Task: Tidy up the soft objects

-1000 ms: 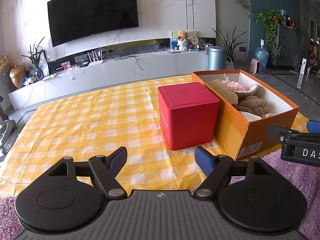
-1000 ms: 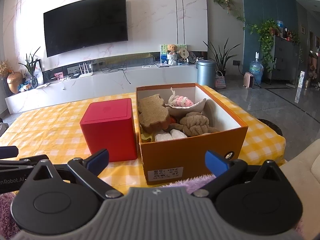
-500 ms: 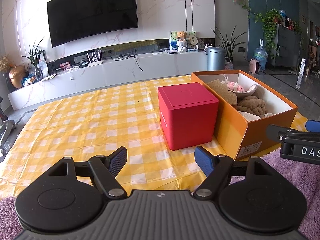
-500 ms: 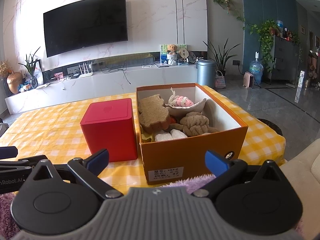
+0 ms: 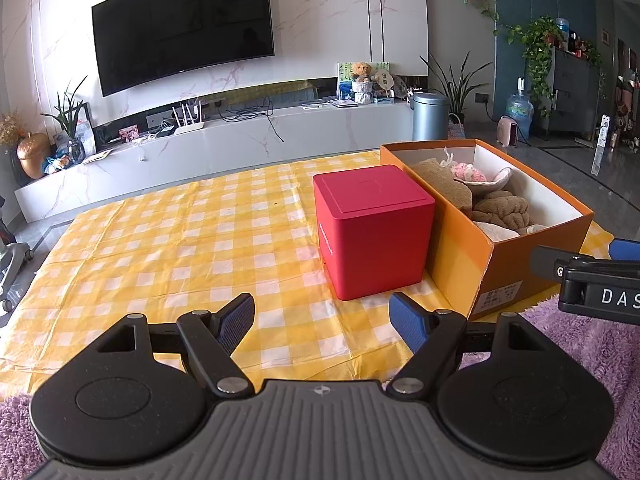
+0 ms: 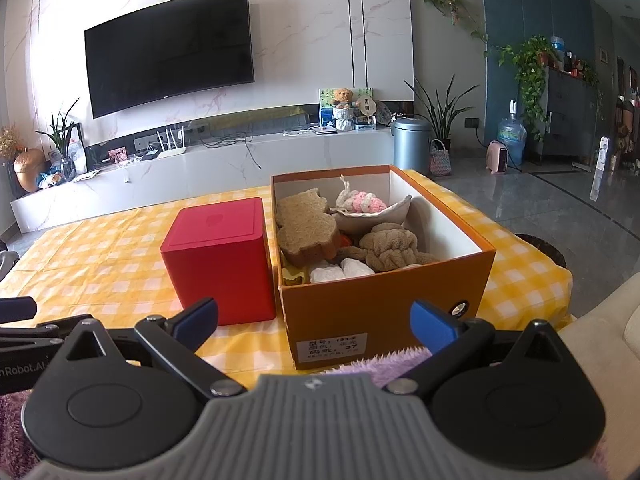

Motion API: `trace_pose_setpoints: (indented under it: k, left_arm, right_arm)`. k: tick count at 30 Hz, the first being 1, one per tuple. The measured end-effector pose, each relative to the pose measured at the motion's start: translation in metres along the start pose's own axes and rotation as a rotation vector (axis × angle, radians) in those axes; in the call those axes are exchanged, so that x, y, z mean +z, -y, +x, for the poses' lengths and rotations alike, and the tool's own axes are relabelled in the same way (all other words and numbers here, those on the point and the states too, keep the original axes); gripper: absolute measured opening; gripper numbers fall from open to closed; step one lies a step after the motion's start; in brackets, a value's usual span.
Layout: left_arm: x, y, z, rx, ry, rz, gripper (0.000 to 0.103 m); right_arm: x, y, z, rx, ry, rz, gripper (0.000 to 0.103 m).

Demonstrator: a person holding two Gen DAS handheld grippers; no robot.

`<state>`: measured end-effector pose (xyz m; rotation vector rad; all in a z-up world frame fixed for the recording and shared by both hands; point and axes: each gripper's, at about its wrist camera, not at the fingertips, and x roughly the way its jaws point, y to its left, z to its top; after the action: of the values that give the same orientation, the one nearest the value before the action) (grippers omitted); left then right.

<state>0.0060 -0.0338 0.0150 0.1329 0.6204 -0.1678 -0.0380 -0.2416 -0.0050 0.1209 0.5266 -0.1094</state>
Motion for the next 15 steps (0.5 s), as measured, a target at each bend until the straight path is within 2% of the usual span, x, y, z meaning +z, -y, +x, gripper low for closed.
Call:
trace_pose_setpoints:
  k: [15]
  left_arm:
    - [0.0007,0.0004,-0.002,-0.005,0.005,0.01,0.09]
  right_arm:
    - [-0.0005,0.0003,-0.0005,0.001,0.0,0.003,0.1]
